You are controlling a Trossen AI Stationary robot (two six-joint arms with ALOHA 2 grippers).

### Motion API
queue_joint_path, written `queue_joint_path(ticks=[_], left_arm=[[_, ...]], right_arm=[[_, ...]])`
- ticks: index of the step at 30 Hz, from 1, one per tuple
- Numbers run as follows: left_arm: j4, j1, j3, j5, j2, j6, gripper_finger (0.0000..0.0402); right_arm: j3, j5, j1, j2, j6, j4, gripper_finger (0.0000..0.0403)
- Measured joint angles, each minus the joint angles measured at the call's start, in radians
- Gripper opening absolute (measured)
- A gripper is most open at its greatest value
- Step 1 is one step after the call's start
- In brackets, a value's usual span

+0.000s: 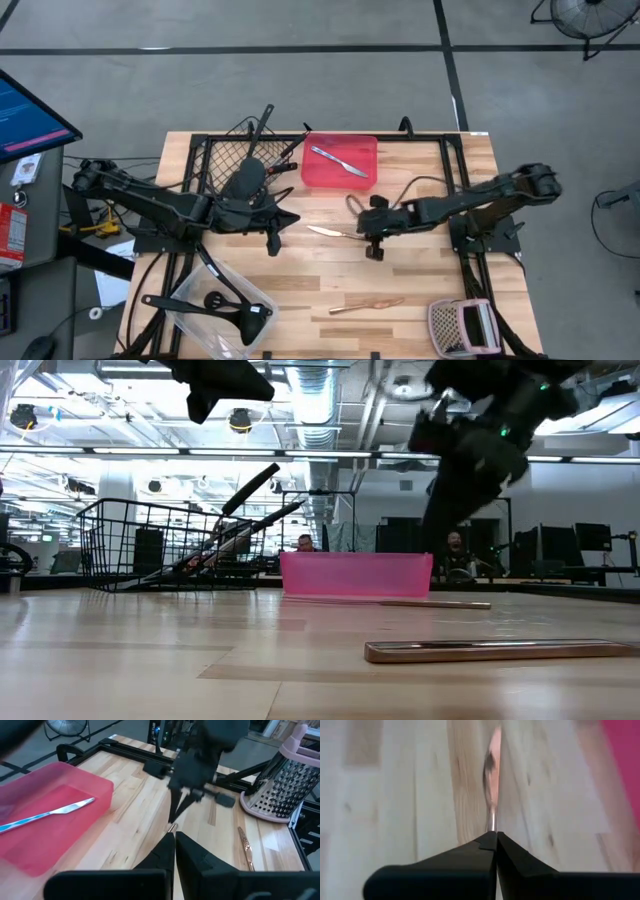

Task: Pick & Place Kitchen Items
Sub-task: Put the gold table knife into the red bin

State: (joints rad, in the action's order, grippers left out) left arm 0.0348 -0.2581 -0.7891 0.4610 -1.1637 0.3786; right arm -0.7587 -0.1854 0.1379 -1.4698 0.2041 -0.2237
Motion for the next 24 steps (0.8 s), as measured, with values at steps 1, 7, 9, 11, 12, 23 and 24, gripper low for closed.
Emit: queue_joint_path(ticks=[1,7,9,11,12,23,24], left_arm=[[0.001,0.000,0.000,0.000,0.000,0.000,0.0001],[0.009,0.000,0.000,0.000,0.000,0.000,0.0001],[0.009,0.000,0.000,0.000,0.000,0.000,0.0001],[0.009,0.000,0.000,0.003,0.000,0.000,0.0001],[0.009,0.000,0.000,0.007,0.000,0.000,0.0002],[0.009,0.000,0.000,0.067,0.000,-0.004,0.0042],[0.009,0.000,0.000,0.067,0.000,-0.004,0.0045]], right_arm=[[0.028,0.000,0.000,0.033,0.005,0.041,0.0000],[0.258,-0.004,0.024,0.189,0.106,0.323,0.0025],[0.318,-0.024,0.043,0.207,0.139,0.356,0.0048],[0.374,-0.061,0.074,0.207,0.169,0.407,0.0077],[0.397,-0.085,0.091,0.203,0.182,0.446,0.0092],[0.515,-0.414,0.265,-0.009,0.164,0.793,0.0235],[0.515,-0.415,0.271,-0.041,0.176,0.816,0.0237]])
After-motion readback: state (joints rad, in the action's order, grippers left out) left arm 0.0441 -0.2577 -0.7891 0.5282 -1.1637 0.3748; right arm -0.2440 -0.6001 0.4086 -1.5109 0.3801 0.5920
